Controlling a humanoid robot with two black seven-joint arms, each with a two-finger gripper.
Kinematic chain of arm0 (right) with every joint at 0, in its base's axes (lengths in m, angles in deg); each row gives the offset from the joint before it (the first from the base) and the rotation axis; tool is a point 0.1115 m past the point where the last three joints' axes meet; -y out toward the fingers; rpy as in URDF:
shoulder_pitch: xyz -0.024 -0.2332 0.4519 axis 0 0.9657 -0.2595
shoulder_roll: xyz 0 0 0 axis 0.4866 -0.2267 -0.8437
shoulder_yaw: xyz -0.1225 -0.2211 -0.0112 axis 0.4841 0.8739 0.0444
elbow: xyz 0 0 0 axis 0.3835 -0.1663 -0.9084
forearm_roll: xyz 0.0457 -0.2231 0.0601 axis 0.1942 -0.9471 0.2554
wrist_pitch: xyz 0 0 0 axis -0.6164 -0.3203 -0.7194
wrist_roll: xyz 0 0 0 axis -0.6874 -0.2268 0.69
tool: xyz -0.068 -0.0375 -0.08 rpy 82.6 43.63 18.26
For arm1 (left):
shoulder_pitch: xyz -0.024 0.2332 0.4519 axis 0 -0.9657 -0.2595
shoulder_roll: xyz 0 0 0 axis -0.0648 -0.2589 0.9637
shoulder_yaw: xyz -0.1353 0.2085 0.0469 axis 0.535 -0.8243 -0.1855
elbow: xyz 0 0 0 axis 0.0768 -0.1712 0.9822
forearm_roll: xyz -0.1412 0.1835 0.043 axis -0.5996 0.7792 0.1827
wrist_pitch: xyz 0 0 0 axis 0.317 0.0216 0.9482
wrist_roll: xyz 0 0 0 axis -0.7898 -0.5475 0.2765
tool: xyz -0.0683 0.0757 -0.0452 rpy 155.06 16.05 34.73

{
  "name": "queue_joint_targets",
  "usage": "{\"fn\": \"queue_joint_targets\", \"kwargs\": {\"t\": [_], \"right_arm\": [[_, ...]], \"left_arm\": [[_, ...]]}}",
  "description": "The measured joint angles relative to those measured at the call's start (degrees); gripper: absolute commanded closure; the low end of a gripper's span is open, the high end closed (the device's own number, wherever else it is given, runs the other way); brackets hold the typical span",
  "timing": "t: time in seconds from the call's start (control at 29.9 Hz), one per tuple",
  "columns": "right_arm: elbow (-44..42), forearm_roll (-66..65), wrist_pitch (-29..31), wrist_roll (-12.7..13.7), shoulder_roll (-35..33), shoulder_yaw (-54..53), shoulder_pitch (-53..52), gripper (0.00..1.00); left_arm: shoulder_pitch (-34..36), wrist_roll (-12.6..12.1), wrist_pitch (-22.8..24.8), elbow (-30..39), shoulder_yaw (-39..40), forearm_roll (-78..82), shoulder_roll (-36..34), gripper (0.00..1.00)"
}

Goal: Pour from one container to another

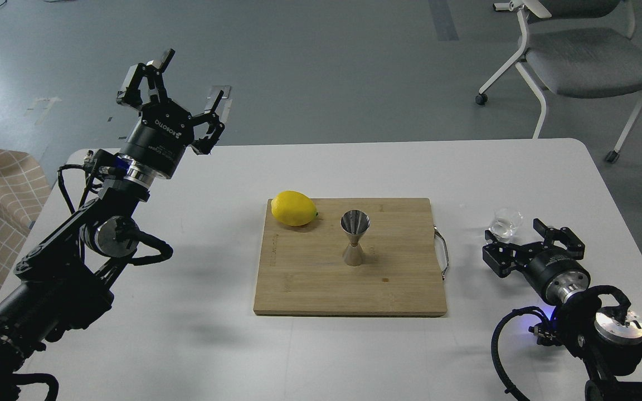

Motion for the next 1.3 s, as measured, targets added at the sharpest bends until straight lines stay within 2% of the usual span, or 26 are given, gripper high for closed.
{"fn": "queue_joint_targets", "kwargs": {"t": [1.0,1.1,1.3], "right_arm": [[-0.2,-0.5,0.0,-1.5,0.0,1.1,-0.2,0.11],[-0.3,-0.5,0.0,-1.9,0.0,1.3,-0.4,0.18],[-0.3,-0.5,0.1,-2.1,0.0,1.3,-0.7,0.18]], "left_arm": [[-0.2,0.0,0.1,0.0,-0.2,0.0,0.1,0.02],[-0.2,0.0,0.1,0.0,-0.2,0.0,0.1,0.02],[-0.2,0.0,0.1,0.0,-0.2,0.0,0.0,0.02]]}}
